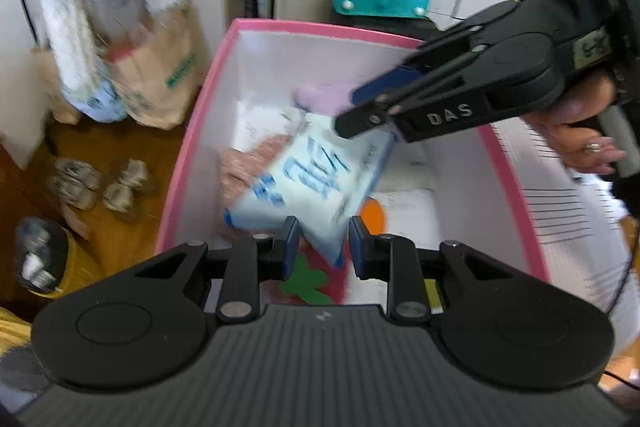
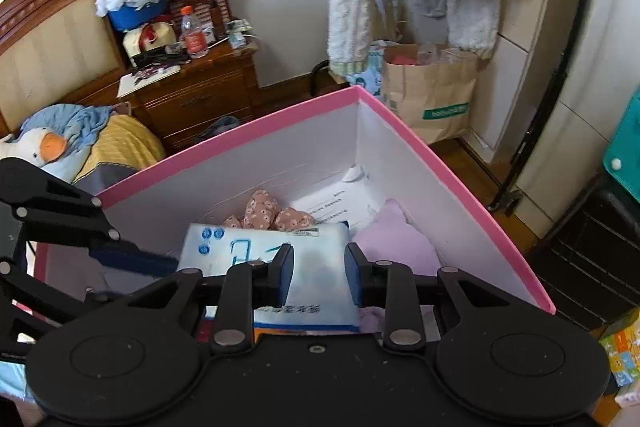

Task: Organize soft objects
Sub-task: 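Lift the wipes packet with the left tool and carry it into the pink box, then open the left tool to drop the wipes packet in the box, then move both open tools back over the table toward the white plush toy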

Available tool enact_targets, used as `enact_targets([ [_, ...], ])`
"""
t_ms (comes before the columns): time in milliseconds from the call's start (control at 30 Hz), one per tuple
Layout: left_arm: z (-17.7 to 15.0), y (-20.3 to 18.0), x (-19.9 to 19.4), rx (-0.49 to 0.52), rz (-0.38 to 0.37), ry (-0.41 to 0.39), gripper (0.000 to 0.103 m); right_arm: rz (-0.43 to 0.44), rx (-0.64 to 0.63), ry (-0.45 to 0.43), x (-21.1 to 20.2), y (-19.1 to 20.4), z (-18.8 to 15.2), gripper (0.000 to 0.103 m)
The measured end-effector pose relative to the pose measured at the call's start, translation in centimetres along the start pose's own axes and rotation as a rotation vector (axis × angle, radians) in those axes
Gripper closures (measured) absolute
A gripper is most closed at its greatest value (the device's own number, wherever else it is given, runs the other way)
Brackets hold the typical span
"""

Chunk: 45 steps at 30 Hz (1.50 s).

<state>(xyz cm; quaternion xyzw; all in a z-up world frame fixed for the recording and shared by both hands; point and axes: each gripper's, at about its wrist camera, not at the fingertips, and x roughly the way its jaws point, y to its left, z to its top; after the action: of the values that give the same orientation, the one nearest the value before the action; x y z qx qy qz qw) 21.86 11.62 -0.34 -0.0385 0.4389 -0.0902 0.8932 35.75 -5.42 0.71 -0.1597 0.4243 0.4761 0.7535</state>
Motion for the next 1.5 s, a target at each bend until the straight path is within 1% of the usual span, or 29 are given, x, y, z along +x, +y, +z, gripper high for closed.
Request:
enact_targets([
  [100, -0.2, -0.4, -0.1, 0.029, 0.075, -0.030, 0.076, 0.014, 0.017, -0.023, -1.1, 0.1, -0.5, 0.069],
  [167, -0.4, -0.2, -0.4, 0.027, 0.085, -0.039, 0.076, 0.002, 0.004, -0.034, -2.0, 0.5, -0.8, 0.068],
  [267, -0.5, 0.2, -0.7, -0.001, 0.053, -0.025, 0.075, -0.004, 0.004, -0.049, -3.4, 1.0, -1.4, 0.065],
  [333, -0.3, 0.2, -1.1, -0.007, 0.046, -0.023, 0.073, -0.006, 0.007, -0.059, -4.4, 1.3, -1.9, 0.064],
  [400, -0.4, 0.0, -1.4, -0.001, 0.043, -0.022, 0.070, -0.005, 0.010, -0.062, -5.3, 1.7, -2.4, 0.062],
  [467, -0.5, -0.3, -2.0, 0.006, 0.033, -0.020, 0.069, -0.009, 0.023, -0.058, -6.1, 2.1, -2.8, 0.054],
  [533, -0.6, -0.6, -2.3, 0.015, 0.020, -0.011, 0.067, -0.024, 0.053, -0.048, -7.0, 2.4, -3.2, 0.053],
  [600, -1.0, -1.0, -3.0, 0.037, 0.020, -0.002, 0.062, -0.019, 0.065, -0.042, -7.8, 2.8, -3.9, 0.053],
  [767, -1.7, -1.8, -5.0, 0.057, 0.008, 0.014, 0.062, -0.007, 0.080, -0.055, -10.5, 4.0, -5.1, 0.047],
  [867, -1.8, -2.3, -6.3, 0.068, 0.008, 0.012, 0.052, -0.015, 0.076, -0.072, -12.0, 4.8, -5.8, 0.045],
  [933, -1.8, -2.7, -7.0, 0.070, 0.002, 0.017, 0.051, -0.017, 0.085, -0.076, -13.0, 5.3, -6.2, 0.042],
  [1033, -1.8, -3.3, -8.2, 0.076, -0.021, 0.049, 0.048, -0.007, 0.096, -0.083, -14.5, 5.9, -6.7, 0.040],
  [1100, -1.9, -3.8, -9.2, 0.085, -0.020, 0.056, 0.043, 0.000, 0.100, -0.088, -15.6, 6.3, -7.1, 0.039],
  [1133, -1.9, -4.1, -9.7, 0.092, -0.021, 0.056, 0.042, 0.001, 0.100, -0.090, -16.0, 6.5, -7.4, 0.036],
  [1167, -1.9, -4.4, -10.1, 0.096, -0.025, 0.055, 0.041, 0.006, 0.100, -0.089, -16.5, 6.7, -7.6, 0.032],
  [1200, -2.0, -4.7, -10.5, 0.102, -0.029, 0.054, 0.041, 0.018, 0.098, -0.087, -17.0, 6.8, -7.9, 0.031],
  [1267, -2.2, -5.5, -11.2, 0.119, -0.037, 0.054, 0.040, 0.028, 0.102, -0.093, -18.0, 7.1, -8.5, 0.031],
  [1500, -3.3, -8.7, -12.9, 0.193, -0.070, 0.059, 0.040, 0.022, 0.107, -0.117, -21.3, 8.0, -11.1, 0.028],
])
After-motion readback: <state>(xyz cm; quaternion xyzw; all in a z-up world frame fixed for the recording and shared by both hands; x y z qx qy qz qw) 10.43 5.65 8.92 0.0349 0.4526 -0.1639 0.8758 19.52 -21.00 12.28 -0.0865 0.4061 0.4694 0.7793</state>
